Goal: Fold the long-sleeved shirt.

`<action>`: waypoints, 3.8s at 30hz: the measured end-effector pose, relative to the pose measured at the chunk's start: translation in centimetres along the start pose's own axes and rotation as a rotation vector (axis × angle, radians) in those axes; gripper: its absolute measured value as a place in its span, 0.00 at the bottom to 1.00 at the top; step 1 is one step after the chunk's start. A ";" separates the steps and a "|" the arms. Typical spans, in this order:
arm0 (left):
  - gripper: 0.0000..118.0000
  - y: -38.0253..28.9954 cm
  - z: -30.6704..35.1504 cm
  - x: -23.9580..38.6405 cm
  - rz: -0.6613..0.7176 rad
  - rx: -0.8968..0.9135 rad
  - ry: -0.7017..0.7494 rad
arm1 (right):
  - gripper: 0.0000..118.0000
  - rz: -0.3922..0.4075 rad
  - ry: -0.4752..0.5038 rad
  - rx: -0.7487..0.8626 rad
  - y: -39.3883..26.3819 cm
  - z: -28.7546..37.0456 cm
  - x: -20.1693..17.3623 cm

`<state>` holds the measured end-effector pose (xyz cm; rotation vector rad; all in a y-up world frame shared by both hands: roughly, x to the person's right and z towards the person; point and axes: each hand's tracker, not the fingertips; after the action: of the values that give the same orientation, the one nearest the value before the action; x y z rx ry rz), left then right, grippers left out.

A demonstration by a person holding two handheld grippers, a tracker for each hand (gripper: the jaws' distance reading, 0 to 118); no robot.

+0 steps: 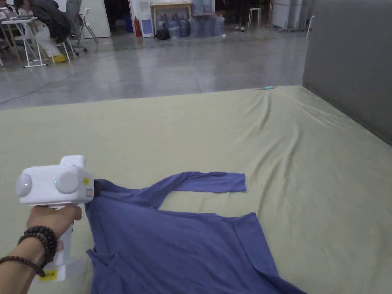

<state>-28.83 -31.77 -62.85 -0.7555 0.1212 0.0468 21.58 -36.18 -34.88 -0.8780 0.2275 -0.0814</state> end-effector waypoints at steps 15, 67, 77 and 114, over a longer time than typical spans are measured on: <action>0.00 16.7 23.3 -4.6 0.083 0.367 0.018 | 0.01 0.170 -0.087 0.476 35.1 11.2 1.5; 0.00 -26.8 10.1 -5.1 0.198 -0.192 -0.081 | 0.01 0.210 -0.101 -0.207 1.3 -8.2 10.8; 0.98 -22.1 19.6 -4.4 0.050 0.002 -0.056 | 0.92 0.137 -0.083 0.083 5.0 2.8 8.6; 0.00 -22.9 11.6 -2.2 0.095 -0.162 -0.021 | 0.06 0.325 0.040 -0.040 20.6 -17.6 0.2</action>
<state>-27.93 -40.49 -38.63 -0.9102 0.1348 0.1566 17.26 -36.33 -61.57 -0.8698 0.4071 0.2084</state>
